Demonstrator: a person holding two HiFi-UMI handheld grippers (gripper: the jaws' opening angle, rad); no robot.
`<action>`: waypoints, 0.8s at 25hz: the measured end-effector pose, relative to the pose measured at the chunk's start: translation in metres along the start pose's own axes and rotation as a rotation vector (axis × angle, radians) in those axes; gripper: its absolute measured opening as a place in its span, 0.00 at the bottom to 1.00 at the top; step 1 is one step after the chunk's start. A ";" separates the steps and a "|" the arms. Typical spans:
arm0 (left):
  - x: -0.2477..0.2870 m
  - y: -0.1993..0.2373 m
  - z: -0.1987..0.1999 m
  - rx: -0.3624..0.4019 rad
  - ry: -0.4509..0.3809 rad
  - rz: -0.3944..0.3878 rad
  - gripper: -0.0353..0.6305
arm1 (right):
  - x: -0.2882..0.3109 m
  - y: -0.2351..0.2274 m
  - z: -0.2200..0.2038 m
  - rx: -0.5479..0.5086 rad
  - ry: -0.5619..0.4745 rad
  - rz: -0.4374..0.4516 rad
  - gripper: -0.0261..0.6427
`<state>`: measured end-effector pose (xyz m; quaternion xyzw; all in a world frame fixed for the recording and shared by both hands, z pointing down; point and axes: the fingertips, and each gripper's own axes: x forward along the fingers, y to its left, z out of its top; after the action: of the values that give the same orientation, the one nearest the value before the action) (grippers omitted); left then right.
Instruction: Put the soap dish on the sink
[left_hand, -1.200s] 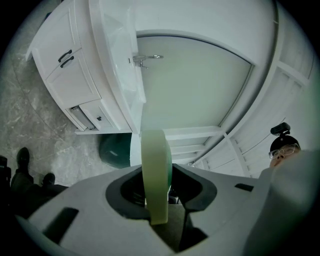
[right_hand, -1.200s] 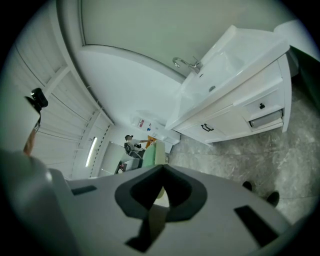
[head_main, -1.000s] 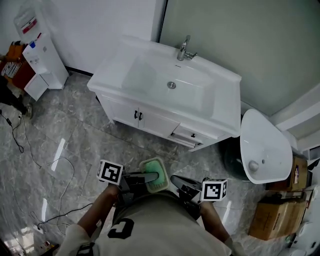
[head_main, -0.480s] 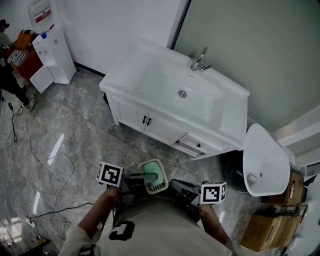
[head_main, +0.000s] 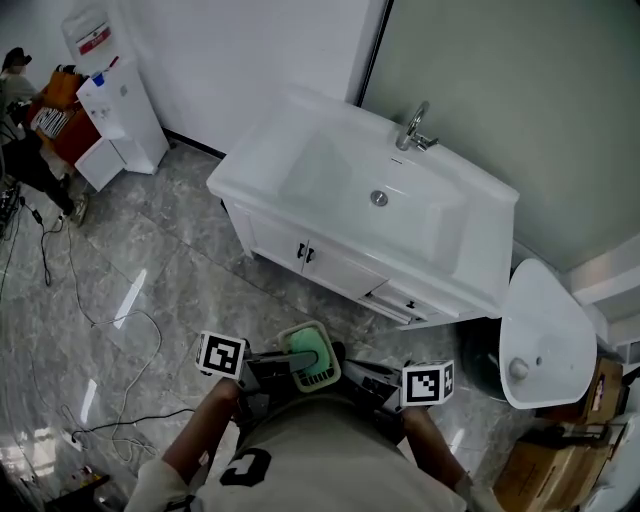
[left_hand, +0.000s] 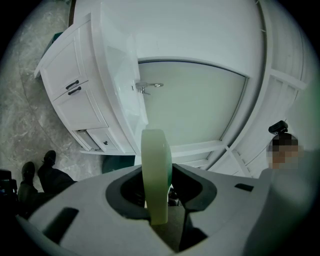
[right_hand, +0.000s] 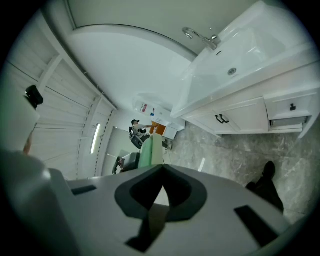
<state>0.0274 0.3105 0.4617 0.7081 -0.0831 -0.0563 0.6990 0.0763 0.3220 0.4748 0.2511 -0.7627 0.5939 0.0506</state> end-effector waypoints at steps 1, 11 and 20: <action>0.003 0.001 0.004 0.005 0.000 0.007 0.27 | -0.001 -0.003 0.004 0.003 0.002 0.004 0.05; 0.055 -0.003 0.035 0.021 0.046 0.033 0.27 | -0.026 -0.032 0.054 0.093 -0.075 0.049 0.05; 0.102 -0.009 0.063 0.055 0.048 0.108 0.27 | -0.052 -0.052 0.106 0.110 -0.106 0.102 0.05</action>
<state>0.1157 0.2284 0.4550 0.7225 -0.1061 0.0010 0.6832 0.1676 0.2312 0.4707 0.2453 -0.7424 0.6225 -0.0341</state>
